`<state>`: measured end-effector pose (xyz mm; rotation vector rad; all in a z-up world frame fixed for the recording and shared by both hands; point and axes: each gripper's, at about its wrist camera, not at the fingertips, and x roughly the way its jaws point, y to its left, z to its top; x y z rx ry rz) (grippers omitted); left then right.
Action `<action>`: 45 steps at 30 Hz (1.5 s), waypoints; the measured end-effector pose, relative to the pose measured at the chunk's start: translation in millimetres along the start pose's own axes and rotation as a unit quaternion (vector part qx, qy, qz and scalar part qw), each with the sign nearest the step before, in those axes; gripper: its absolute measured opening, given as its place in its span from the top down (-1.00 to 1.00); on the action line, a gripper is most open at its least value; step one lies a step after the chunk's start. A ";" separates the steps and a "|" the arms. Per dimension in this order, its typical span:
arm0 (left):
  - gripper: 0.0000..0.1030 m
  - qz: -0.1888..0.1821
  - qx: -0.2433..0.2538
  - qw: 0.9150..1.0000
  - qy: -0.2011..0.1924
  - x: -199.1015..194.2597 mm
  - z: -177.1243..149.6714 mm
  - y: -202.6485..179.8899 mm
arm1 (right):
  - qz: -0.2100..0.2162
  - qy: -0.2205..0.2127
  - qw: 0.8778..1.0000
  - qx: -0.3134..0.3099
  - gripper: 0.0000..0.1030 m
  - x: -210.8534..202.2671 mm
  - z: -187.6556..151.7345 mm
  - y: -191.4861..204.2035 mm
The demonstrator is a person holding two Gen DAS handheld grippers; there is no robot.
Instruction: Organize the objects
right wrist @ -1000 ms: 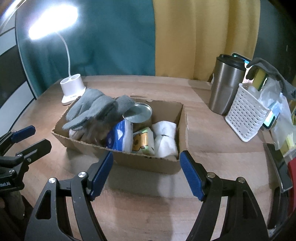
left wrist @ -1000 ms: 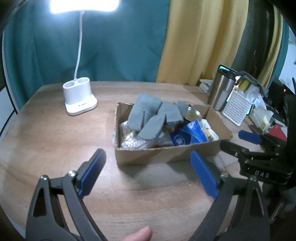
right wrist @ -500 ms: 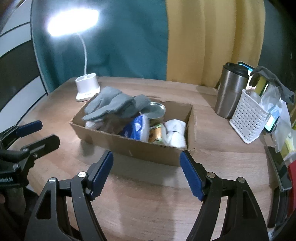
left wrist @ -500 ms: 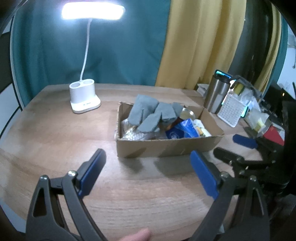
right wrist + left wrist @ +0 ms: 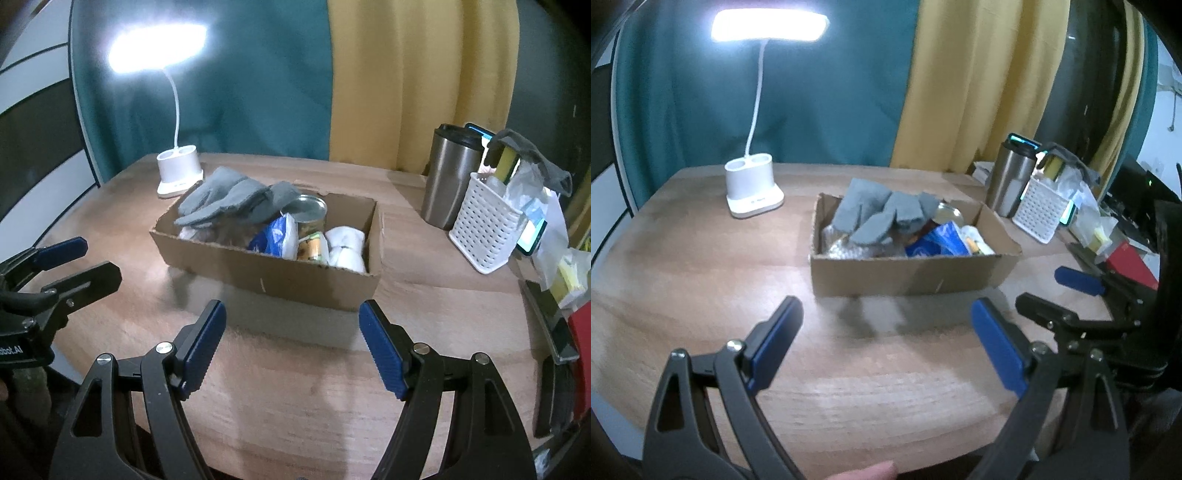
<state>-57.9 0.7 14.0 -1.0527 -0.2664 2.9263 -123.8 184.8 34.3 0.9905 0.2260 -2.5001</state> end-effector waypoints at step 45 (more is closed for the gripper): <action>-0.82 -0.011 0.012 1.000 0.001 -8.3 -13.5 -6.6 | -0.005 0.000 1.000 0.016 -0.50 -16.2 -17.7 -0.2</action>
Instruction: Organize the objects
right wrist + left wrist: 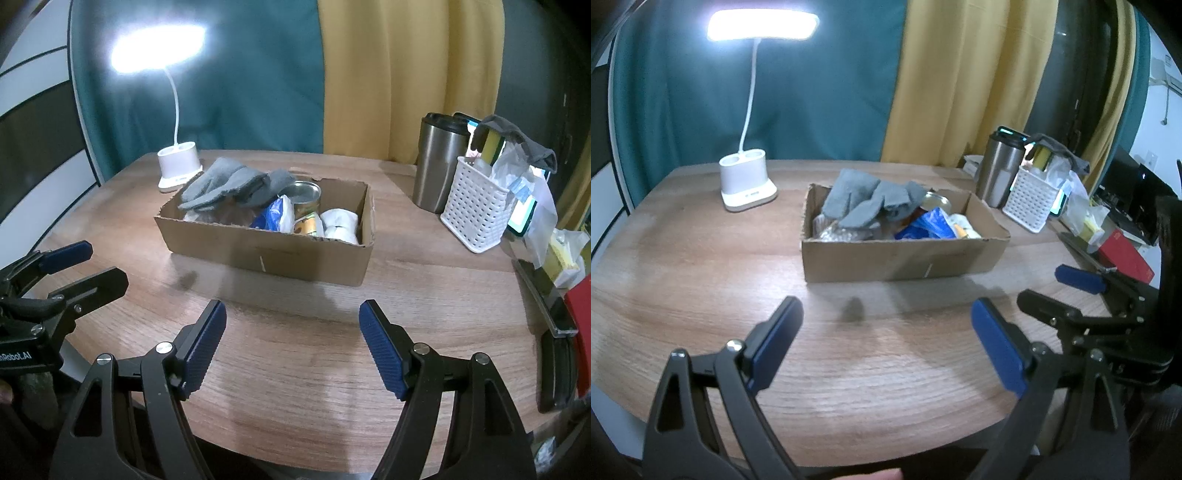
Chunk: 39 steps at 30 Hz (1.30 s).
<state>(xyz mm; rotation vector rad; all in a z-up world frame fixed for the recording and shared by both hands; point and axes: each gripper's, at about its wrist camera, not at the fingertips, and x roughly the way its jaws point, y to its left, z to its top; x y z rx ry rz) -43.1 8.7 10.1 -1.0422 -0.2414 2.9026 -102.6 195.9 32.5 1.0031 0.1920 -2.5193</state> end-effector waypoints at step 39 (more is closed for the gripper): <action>-0.82 0.000 -0.001 1.000 0.003 5.6 2.8 7.6 | -0.007 0.010 1.000 0.010 -0.50 11.4 3.6 -1.2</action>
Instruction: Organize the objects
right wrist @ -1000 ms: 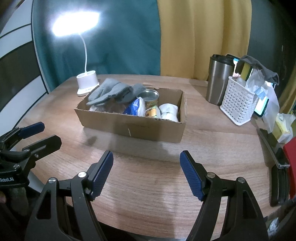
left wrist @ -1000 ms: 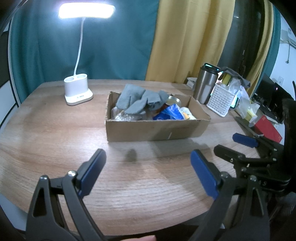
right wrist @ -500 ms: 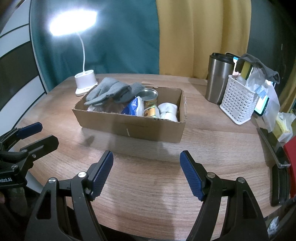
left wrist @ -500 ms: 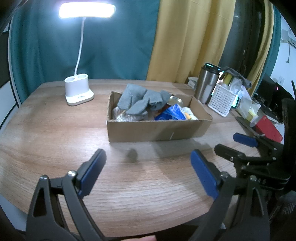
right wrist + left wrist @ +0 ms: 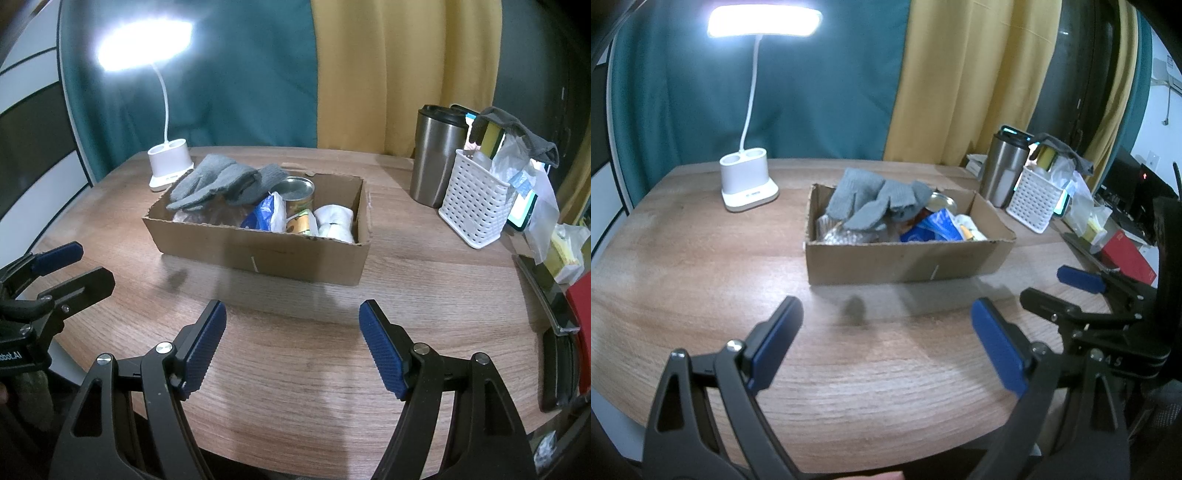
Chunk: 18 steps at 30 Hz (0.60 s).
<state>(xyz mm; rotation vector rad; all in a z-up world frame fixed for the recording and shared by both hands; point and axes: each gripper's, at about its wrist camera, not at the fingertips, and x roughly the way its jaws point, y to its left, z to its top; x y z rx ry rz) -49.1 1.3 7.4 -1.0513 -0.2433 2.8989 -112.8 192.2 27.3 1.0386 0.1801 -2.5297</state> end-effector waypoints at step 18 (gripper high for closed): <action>-0.83 -0.003 0.004 1.000 0.001 1.6 3.7 -2.3 | 0.000 0.002 1.000 0.003 -0.50 2.3 2.6 -1.2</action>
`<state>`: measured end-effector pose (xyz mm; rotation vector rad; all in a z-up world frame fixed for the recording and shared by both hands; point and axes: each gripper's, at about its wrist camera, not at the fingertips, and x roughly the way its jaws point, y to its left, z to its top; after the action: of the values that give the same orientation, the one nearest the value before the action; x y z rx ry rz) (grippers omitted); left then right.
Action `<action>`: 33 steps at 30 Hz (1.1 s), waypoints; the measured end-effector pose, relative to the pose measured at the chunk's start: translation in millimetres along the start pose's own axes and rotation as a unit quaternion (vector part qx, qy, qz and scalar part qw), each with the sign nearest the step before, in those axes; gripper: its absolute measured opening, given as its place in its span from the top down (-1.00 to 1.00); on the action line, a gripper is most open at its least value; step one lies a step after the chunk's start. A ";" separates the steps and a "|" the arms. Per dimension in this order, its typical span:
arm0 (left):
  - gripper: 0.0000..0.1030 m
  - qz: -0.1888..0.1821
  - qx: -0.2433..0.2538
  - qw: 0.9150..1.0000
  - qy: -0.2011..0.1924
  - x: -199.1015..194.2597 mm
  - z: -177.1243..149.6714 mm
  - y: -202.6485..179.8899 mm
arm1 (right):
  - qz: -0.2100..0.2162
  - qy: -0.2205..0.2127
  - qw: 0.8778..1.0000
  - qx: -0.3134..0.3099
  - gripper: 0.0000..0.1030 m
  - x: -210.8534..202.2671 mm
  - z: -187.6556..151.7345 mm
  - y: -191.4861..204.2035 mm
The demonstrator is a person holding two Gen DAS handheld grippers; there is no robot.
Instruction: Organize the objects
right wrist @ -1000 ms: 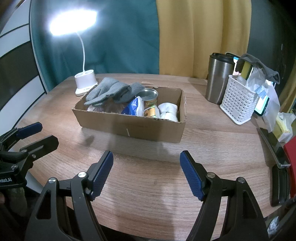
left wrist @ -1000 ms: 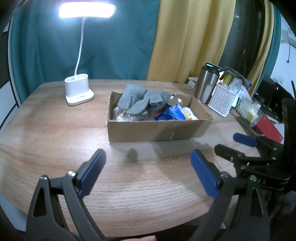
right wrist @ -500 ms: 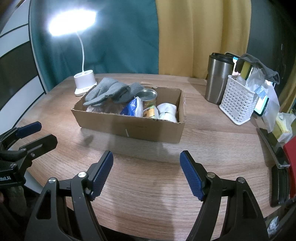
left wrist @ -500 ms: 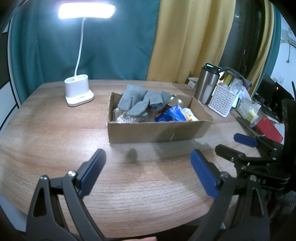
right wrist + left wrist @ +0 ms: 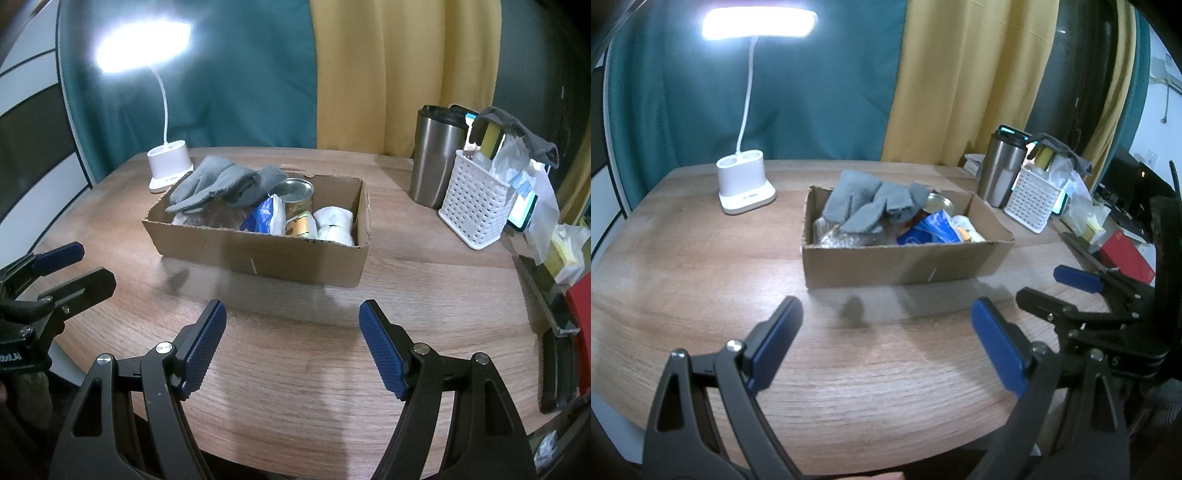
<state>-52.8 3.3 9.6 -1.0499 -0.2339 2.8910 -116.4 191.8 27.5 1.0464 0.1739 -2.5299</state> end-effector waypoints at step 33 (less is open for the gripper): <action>-0.82 -0.009 0.007 1.000 0.006 8.8 4.4 -3.6 | 0.001 0.004 1.000 0.006 -0.50 9.1 1.5 -5.9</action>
<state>-62.3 7.3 8.0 -1.0588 -0.2212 2.8653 -125.6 194.0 22.0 1.0603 0.1588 -2.5289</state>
